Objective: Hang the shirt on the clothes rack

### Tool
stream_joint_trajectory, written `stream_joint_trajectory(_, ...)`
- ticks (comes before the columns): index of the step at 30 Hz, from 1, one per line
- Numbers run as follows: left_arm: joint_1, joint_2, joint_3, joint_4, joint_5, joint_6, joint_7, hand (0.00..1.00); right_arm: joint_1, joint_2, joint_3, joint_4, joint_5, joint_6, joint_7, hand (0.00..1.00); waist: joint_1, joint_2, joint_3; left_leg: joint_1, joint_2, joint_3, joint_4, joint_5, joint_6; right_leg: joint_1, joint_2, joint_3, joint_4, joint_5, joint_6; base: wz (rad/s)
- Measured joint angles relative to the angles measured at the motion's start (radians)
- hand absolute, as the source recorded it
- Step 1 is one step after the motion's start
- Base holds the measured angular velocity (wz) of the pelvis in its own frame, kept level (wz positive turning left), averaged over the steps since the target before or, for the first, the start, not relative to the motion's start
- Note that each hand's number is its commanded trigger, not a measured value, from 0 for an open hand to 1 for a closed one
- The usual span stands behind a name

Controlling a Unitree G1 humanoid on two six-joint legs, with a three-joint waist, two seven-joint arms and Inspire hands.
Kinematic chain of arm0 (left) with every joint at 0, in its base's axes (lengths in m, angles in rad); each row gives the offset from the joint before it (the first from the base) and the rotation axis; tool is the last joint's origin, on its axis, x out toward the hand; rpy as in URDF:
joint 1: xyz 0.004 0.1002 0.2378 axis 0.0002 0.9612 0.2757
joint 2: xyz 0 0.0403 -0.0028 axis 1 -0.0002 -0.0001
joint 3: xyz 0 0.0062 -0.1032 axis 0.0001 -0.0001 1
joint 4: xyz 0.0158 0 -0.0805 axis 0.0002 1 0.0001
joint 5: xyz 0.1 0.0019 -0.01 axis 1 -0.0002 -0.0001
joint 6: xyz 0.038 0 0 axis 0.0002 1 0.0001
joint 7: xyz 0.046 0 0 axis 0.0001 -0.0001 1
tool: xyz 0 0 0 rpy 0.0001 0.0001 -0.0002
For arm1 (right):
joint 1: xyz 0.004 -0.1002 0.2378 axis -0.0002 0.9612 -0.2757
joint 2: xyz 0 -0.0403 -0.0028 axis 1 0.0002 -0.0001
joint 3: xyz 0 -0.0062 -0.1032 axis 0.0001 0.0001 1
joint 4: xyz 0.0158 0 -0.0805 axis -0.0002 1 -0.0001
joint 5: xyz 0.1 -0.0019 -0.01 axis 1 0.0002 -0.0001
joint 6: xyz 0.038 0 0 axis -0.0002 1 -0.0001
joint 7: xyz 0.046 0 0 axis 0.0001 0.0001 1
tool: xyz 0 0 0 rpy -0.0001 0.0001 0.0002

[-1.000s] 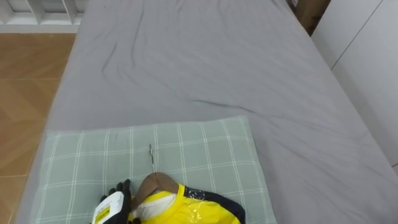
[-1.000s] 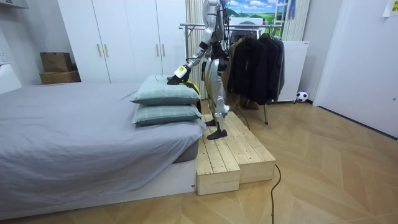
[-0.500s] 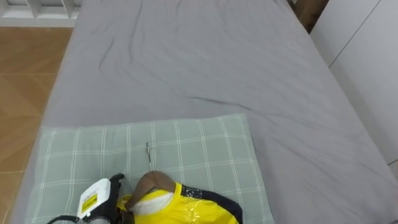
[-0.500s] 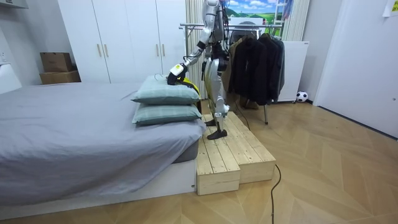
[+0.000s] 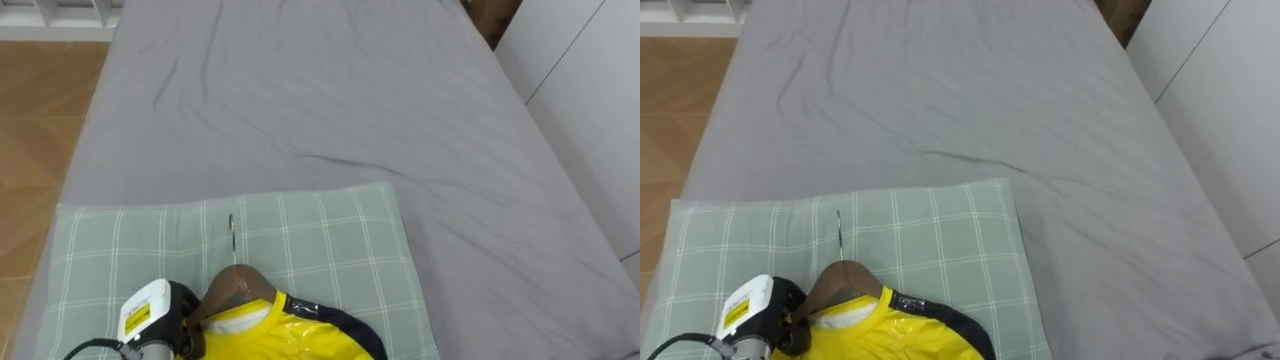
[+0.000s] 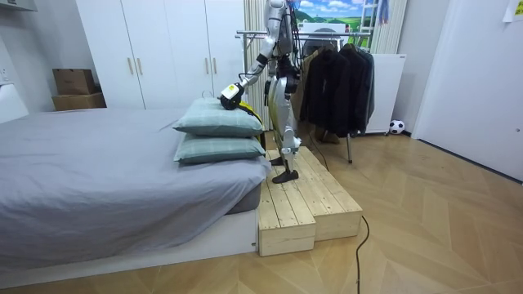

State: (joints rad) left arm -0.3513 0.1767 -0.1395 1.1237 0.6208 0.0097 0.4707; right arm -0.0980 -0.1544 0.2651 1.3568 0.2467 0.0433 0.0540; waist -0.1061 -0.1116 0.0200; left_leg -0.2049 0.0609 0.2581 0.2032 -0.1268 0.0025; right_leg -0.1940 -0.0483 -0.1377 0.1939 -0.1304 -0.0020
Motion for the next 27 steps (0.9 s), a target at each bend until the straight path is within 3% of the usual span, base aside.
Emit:
stream_joint_trajectory(13,0.001,0.005,-0.001,0.000,-0.015,-0.004,0.005,1.00,0.000,0.000,0.008,0.001,-0.001,-0.010,0.002,0.00,-0.002,0.003,-0.0002,0.005,0.000,0.000,-0.004,0.000,-0.001,0.003,0.000,-0.004,0.003,0.000,0.000,0.00)
stream_joint_trajectory(18,0.022,0.005,-0.001,0.000,-0.020,-0.016,0.007,1.00,0.008,-0.001,0.007,0.001,0.000,-0.030,0.002,0.00,-0.004,0.014,-0.0045,0.028,0.000,0.000,-0.006,-0.001,-0.001,0.022,-0.001,-0.007,0.009,0.000,0.000,0.00)
stream_joint_trajectory(27,0.030,-0.008,0.001,0.000,-0.020,-0.016,0.021,1.00,0.014,-0.010,-0.004,0.001,-0.005,-0.041,0.000,0.00,-0.008,0.036,-0.0024,0.046,0.001,-0.003,-0.004,-0.009,-0.004,0.043,0.000,-0.012,0.009,0.000,0.000,0.00)
